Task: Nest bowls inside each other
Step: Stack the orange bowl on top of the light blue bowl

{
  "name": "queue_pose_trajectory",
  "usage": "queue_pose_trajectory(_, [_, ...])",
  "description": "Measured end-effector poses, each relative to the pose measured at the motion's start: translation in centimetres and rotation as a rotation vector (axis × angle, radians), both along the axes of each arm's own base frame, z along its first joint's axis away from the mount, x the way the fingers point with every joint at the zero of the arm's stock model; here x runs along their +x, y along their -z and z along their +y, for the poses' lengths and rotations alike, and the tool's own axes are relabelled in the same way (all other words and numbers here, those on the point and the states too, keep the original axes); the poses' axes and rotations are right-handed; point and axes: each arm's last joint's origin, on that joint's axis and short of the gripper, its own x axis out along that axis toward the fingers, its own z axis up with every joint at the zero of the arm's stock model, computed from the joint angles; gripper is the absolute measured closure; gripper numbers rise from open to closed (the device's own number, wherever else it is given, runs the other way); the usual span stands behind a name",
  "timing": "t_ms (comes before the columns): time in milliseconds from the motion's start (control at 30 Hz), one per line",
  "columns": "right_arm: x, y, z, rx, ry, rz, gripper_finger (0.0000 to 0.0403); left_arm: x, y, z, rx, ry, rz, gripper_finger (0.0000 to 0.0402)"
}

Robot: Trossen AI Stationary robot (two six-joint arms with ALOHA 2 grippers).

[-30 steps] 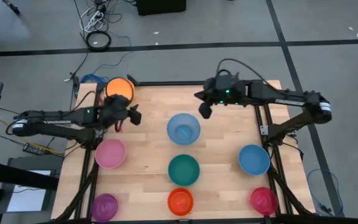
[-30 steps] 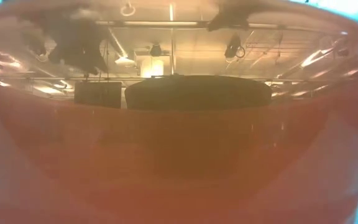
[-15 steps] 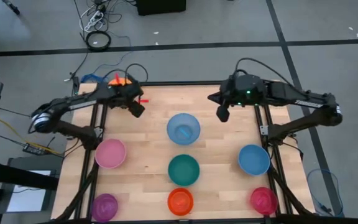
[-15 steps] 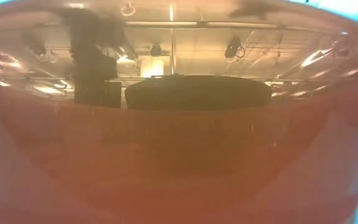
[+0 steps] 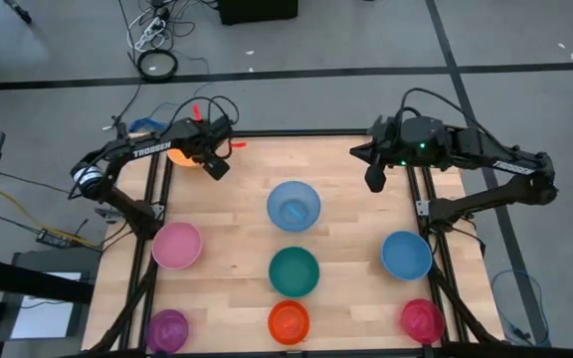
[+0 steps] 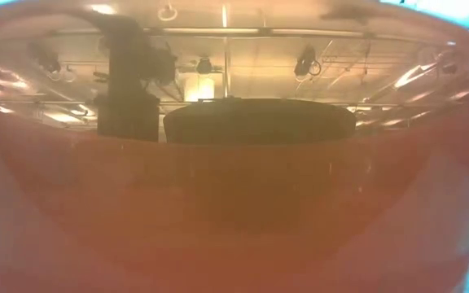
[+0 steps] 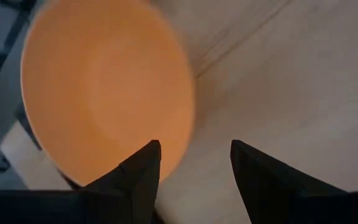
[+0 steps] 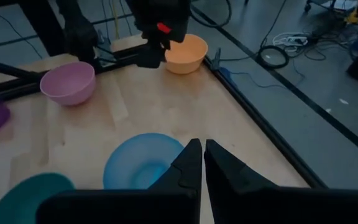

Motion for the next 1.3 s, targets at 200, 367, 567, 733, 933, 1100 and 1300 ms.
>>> queue_pose_trajectory(200, [0.0, 0.1, 0.1, 0.008, -0.002, 0.007, 0.0391, -0.4, 1.1, 1.0, -0.075, -0.017, 0.021, 0.0197])
queue_pose_trajectory(367, [0.0, 0.1, 0.1, 0.008, -0.002, 0.007, 0.0391, -0.1, 1.8, 1.3, -0.111, -0.003, 0.013, 0.0197])
queue_pose_trajectory(567, [0.0, 0.1, 0.1, 0.01, -0.001, 0.006, 0.0391, 0.6, 3.4, 2.1, -0.12, 0.001, 0.017, 0.0197])
queue_pose_trajectory(733, [0.0, 0.1, 0.2, 0.014, -0.002, 0.004, 0.0391, 1.1, 4.7, 2.6, -0.135, 0.0, 0.033, 0.0199])
queue_pose_trajectory(933, [0.0, 0.1, 0.2, 0.013, -0.003, 0.005, 0.0391, 1.2, 5.9, 2.9, -0.175, -0.01, 0.062, 0.0257])
queue_pose_trajectory(1100, [0.0, 0.1, 0.1, 0.006, 0.009, 0.006, 0.0391, 1.2, 5.9, 2.8, -0.185, -0.014, 0.061, 0.0373])
queue_pose_trajectory(1300, [0.0, 0.1, 0.1, 0.0, 0.017, 0.007, 0.0391, 1.3, 5.3, 2.1, -0.23, -0.012, 0.099, 0.0394])
